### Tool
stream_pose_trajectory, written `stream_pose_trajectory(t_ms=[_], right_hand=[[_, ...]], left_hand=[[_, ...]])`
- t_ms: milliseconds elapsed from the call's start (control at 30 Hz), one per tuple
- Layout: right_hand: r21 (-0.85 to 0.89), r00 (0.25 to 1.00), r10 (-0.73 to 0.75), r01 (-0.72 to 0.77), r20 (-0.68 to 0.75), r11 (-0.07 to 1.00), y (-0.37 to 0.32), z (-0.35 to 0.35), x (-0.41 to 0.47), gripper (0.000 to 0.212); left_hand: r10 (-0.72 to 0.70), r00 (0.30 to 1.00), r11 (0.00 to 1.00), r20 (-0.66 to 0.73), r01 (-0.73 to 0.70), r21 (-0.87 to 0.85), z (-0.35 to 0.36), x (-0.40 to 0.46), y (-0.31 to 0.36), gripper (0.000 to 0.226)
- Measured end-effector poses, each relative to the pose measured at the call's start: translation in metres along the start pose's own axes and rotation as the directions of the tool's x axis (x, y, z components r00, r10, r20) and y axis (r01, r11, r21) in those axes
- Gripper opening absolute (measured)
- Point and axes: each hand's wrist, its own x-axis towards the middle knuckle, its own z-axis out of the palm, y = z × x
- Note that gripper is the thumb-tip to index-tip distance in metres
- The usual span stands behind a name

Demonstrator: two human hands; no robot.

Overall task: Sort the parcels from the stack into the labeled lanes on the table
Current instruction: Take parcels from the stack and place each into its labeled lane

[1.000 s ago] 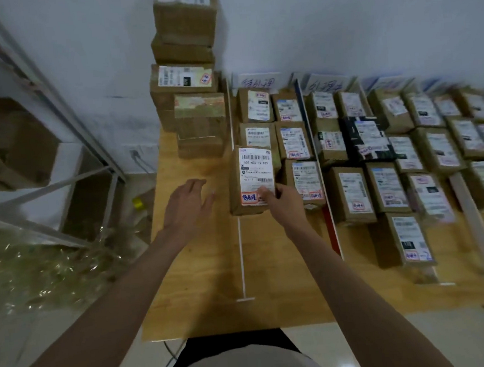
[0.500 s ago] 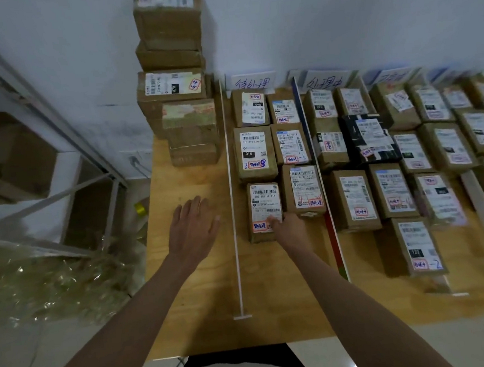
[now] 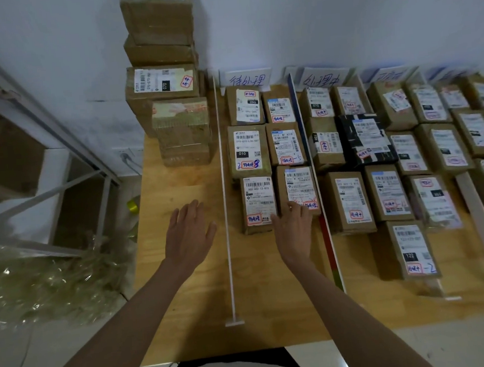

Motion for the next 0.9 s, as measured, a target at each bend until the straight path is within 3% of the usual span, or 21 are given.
stream_pose_trajectory(t_ms=[133, 300, 733, 900], right_hand=[[-0.199, 0.987, -0.030, 0.061, 0.158, 0.978, 0.019, -0.012, 0.013, 0.066], [-0.384, 0.948, -0.076, 0.197, 0.308, 0.902, 0.028, -0.019, 0.025, 0.067], [-0.255, 0.952, -0.079, 0.159, 0.297, 0.954, 0.032, -0.020, 0.020, 0.065], [-0.322, 0.944, -0.158, 0.252, 0.291, 0.913, 0.027, -0.026, 0.030, 0.059]], left_hand=[[0.086, 0.996, 0.996, 0.008, -0.086, -0.008, 0.005, 0.010, 0.032, 0.055], [0.130, 0.991, 0.990, 0.037, -0.128, -0.052, 0.016, 0.021, 0.070, 0.066], [0.147, 0.984, 0.988, 0.104, -0.151, 0.033, 0.030, 0.043, 0.087, 0.076], [0.150, 0.987, 0.988, 0.065, -0.153, 0.032, 0.014, 0.041, 0.082, 0.076]])
